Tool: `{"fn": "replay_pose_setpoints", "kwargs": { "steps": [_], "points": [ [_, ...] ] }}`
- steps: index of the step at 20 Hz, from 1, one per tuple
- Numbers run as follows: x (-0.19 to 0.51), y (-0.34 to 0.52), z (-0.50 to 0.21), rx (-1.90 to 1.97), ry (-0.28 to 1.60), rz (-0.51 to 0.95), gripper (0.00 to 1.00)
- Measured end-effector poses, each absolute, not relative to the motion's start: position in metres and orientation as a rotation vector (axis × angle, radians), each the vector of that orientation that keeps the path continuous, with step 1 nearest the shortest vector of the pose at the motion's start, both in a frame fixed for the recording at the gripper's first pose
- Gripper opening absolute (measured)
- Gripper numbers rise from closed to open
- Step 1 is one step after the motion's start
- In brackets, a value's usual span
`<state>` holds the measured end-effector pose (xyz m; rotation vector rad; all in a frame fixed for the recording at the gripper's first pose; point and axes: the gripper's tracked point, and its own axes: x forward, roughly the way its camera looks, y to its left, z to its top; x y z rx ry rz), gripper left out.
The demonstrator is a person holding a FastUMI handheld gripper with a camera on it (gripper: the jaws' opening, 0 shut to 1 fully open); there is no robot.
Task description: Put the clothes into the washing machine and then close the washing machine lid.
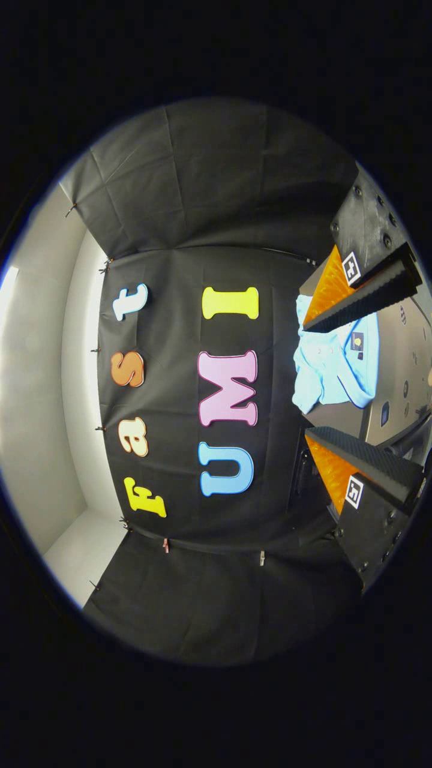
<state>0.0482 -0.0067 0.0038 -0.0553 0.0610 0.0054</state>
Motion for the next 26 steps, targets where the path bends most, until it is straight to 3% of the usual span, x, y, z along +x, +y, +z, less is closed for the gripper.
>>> {"fn": "replay_pose_setpoints", "kwargs": {
  "steps": [9, 26],
  "points": [
    [0.106, -0.043, 0.013, 0.016, 0.135, -0.068, 0.98],
    [0.262, -0.098, -0.075, -0.004, 0.488, -0.118, 0.99]
  ]
}}
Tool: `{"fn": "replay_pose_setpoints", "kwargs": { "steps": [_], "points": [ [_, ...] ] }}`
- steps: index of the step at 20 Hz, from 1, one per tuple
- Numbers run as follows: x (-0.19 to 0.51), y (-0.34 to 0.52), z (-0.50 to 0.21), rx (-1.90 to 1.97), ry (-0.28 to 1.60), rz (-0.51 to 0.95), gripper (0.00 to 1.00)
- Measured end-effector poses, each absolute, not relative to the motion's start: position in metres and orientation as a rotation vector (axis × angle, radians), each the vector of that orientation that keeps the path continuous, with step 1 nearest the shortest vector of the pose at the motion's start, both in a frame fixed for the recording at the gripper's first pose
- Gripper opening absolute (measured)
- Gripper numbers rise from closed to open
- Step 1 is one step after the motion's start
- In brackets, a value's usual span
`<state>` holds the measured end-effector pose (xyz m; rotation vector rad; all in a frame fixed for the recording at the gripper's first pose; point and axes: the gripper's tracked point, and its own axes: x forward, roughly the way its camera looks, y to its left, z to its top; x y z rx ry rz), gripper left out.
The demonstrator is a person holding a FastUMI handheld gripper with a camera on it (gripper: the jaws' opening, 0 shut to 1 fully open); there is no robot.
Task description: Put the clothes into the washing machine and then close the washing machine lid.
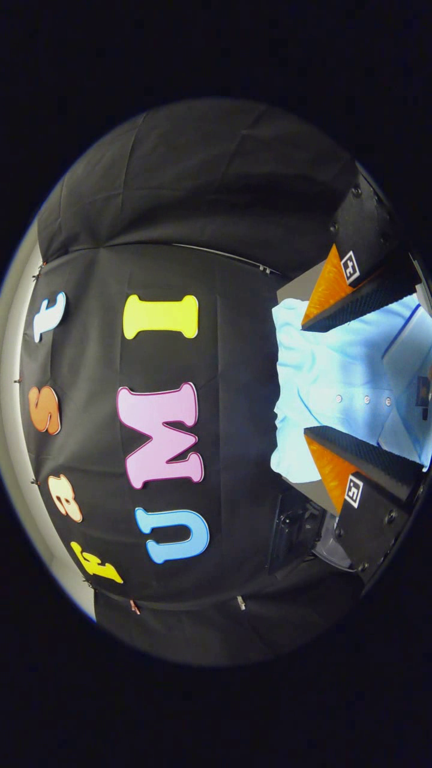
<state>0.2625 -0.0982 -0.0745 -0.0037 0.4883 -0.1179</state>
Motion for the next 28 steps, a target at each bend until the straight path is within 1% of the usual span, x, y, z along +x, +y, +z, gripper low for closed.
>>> {"fn": "replay_pose_setpoints", "kwargs": {
  "steps": [4, 8, 13, 19, 21, 22, 25, 26, 27, 28],
  "points": [
    [0.293, -0.092, -0.099, -0.015, 0.590, -0.097, 0.99],
    [0.322, -0.092, -0.122, -0.043, 0.677, -0.107, 0.99],
    [0.322, -0.097, -0.170, -0.050, 0.833, -0.110, 0.99],
    [0.326, -0.098, -0.188, -0.057, 0.871, -0.087, 0.97],
    [0.326, -0.097, -0.190, -0.087, 0.883, -0.078, 0.93],
    [0.328, -0.089, -0.192, -0.069, 0.888, -0.047, 0.93],
    [0.328, -0.085, -0.193, -0.054, 0.901, -0.014, 0.61],
    [0.331, -0.084, -0.195, -0.051, 0.895, -0.010, 0.60],
    [0.331, -0.084, -0.194, -0.053, 0.892, -0.005, 0.29],
    [0.330, -0.083, -0.193, -0.066, 0.897, 0.003, 0.29]
  ]
}}
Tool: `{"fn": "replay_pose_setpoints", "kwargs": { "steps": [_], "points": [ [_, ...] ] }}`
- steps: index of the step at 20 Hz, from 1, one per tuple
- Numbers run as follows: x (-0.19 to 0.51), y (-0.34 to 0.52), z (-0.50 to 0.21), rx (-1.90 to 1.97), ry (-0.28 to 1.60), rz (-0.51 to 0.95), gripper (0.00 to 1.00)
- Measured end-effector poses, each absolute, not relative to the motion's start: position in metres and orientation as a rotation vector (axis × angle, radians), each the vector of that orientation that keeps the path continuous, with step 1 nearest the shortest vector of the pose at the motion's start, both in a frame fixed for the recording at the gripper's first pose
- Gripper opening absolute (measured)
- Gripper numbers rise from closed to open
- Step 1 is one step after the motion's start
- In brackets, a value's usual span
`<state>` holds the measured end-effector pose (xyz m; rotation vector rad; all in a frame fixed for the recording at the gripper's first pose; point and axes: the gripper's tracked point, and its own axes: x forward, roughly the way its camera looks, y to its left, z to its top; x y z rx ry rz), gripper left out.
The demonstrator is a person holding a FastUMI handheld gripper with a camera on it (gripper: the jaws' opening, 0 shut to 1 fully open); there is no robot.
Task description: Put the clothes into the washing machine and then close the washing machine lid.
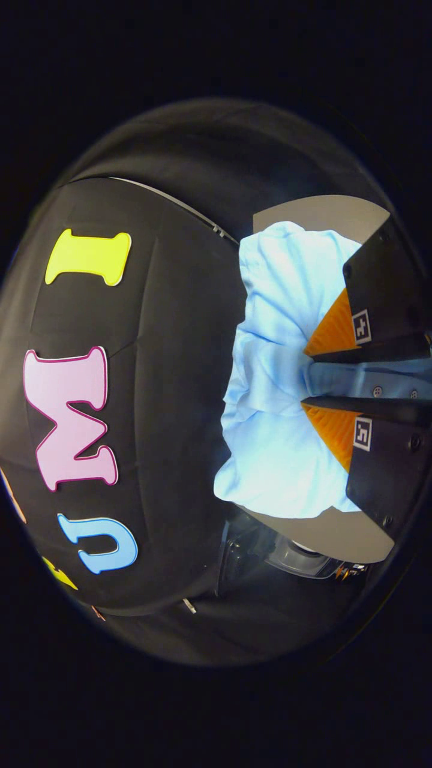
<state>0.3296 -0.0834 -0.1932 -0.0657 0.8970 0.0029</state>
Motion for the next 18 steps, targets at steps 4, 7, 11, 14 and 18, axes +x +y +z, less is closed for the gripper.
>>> {"fn": "replay_pose_setpoints", "kwargs": {
  "steps": [4, 7, 11, 14, 18],
  "points": [
    [0.329, -0.083, -0.191, -0.042, 0.878, 0.016, 0.09],
    [0.326, -0.077, -0.174, -0.027, 0.841, 0.018, 0.09],
    [0.321, -0.056, -0.137, -0.033, 0.778, 0.043, 0.09],
    [0.313, -0.034, -0.102, -0.063, 0.717, 0.066, 0.08],
    [0.312, 0.007, -0.062, -0.071, 0.639, 0.107, 0.08]
  ]
}}
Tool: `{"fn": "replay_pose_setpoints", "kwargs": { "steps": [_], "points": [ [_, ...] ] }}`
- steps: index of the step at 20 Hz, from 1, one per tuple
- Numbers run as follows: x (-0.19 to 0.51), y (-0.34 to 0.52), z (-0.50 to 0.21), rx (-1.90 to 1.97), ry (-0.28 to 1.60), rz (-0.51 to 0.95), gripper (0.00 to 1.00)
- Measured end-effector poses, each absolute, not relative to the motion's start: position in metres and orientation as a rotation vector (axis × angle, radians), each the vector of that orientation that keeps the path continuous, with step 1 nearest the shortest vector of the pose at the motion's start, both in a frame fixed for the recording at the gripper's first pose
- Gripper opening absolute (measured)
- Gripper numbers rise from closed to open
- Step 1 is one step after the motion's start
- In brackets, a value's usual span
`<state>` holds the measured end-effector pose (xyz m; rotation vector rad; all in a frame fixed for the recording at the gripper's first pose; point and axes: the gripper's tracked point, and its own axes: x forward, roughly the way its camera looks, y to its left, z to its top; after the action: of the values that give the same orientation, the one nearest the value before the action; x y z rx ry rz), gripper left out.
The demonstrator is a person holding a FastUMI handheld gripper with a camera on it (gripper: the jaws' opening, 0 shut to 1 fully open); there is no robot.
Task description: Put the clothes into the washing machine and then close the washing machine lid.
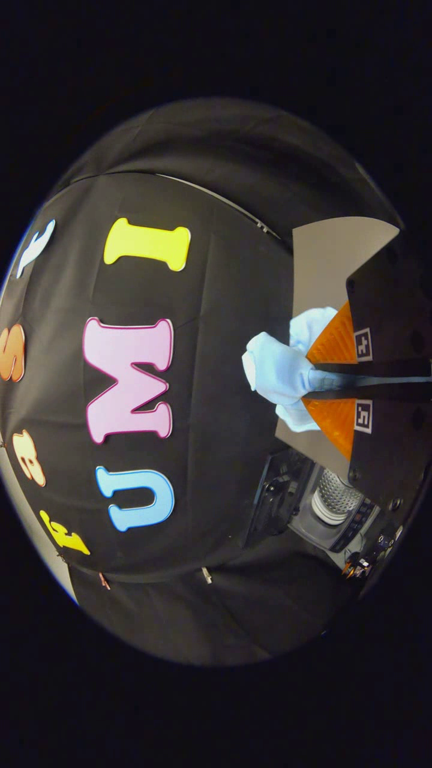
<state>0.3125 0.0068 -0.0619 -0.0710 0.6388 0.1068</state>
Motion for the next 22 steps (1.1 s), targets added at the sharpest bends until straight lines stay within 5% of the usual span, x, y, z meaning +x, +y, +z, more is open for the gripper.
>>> {"fn": "replay_pose_setpoints", "kwargs": {
  "steps": [12, 22],
  "points": [
    [0.317, 0.188, -0.042, -0.068, 0.559, 0.339, 0.08],
    [0.318, 0.313, -0.116, -0.071, 0.637, 0.471, 0.08]
  ]
}}
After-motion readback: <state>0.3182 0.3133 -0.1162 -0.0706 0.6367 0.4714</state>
